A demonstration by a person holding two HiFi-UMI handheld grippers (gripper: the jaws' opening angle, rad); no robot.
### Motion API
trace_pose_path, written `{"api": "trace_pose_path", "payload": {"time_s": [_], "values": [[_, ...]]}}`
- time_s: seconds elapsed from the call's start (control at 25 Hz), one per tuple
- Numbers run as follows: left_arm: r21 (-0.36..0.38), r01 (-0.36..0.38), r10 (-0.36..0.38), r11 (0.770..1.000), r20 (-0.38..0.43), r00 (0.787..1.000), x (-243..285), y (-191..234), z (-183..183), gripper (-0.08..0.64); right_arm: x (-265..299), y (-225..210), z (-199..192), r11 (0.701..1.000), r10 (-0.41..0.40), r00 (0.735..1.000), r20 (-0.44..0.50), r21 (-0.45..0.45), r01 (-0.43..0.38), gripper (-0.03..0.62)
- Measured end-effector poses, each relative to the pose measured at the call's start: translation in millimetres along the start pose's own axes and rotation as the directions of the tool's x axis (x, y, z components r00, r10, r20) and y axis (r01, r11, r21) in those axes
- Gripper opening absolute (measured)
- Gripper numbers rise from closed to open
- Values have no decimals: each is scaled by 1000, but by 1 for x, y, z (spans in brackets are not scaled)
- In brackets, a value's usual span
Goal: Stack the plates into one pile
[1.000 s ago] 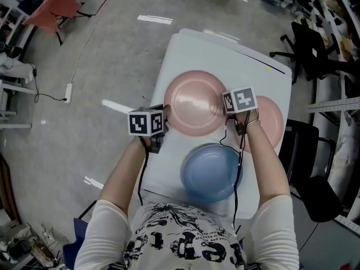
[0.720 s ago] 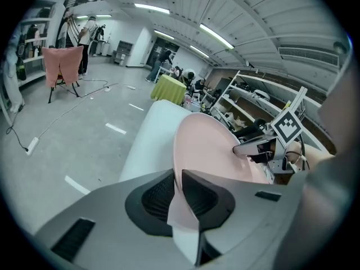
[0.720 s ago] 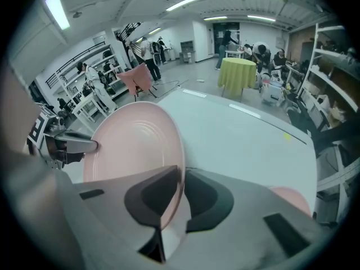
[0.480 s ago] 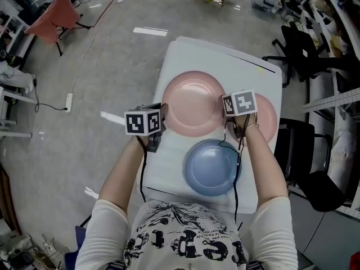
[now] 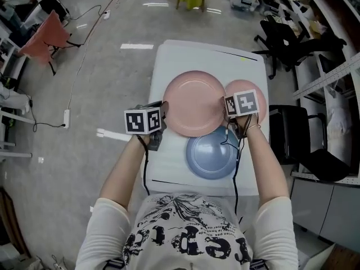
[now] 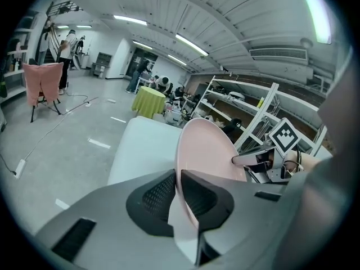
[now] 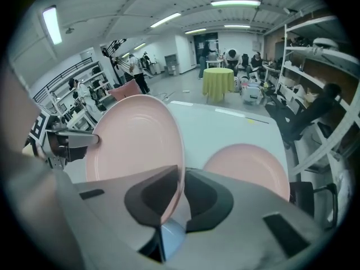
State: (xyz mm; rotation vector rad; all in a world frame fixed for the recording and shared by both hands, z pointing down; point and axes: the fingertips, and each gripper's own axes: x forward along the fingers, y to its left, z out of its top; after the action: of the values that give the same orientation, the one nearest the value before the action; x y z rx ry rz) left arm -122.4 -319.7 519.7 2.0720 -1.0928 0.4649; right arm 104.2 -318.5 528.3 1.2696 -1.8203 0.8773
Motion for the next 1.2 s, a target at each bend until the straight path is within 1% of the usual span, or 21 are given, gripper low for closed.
{"api": "trace_pose_path", "payload": {"time_s": [0.24,0.4,0.6,0.8,0.96,1.2], "values": [[35,58,-56,998,-39,998,-13,-28,-34,32,-33,4,-57,998,-48,999,-20,26,49,44],[59,95,-91,994,-65,994,-14,-50,-60,32,-50,-1,-98,995,-72,997,-25,68,74,44],[87,123,-115,989,-87,990,-17,-68,-83,28,-63,-2,-140,989,-85,996,-39,116,89,44],[90,141,-132,986,-101,986,-23,-88,-101,28,-75,-4,-174,987,-65,996,-54,143,72,44],[88,130,-119,988,-115,986,-22,-100,-120,26,-76,-8,-203,986,-39,996,-78,161,51,44],[35,107,-101,994,-155,983,-19,-110,-162,25,-74,-15,-239,988,-4,989,-146,151,27,44]]}}
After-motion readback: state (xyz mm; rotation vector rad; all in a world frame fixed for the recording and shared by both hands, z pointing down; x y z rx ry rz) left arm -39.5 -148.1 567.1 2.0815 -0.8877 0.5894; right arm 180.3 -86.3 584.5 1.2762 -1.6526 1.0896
